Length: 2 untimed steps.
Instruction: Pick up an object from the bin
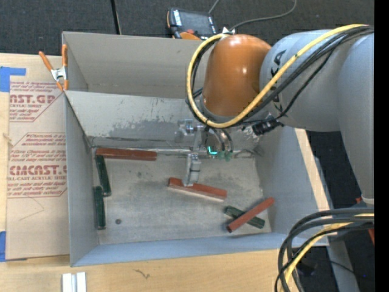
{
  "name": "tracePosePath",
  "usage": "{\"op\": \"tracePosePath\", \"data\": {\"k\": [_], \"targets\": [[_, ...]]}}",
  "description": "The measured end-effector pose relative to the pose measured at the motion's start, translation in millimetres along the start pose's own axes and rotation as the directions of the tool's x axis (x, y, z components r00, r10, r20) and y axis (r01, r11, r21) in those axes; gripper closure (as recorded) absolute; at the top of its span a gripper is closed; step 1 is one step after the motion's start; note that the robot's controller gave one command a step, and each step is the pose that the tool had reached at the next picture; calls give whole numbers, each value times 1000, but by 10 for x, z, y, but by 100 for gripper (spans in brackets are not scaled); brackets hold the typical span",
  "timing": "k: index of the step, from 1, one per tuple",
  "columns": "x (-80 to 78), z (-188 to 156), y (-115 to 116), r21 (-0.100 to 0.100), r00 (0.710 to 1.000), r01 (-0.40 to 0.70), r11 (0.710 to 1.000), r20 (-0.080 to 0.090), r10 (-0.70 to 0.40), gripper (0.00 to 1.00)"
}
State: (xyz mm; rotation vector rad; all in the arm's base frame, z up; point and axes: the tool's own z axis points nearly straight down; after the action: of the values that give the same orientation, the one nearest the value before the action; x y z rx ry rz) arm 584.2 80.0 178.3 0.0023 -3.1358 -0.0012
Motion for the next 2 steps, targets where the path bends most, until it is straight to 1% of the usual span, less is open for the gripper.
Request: {"op": "tracePosePath", "data": {"k": [1, 2], "targets": [[305, 1135, -35, 1, 999, 49, 999, -1, -49, 0], [273, 1084, -33, 0, 999, 48, 999, 7, -48, 100]]}}
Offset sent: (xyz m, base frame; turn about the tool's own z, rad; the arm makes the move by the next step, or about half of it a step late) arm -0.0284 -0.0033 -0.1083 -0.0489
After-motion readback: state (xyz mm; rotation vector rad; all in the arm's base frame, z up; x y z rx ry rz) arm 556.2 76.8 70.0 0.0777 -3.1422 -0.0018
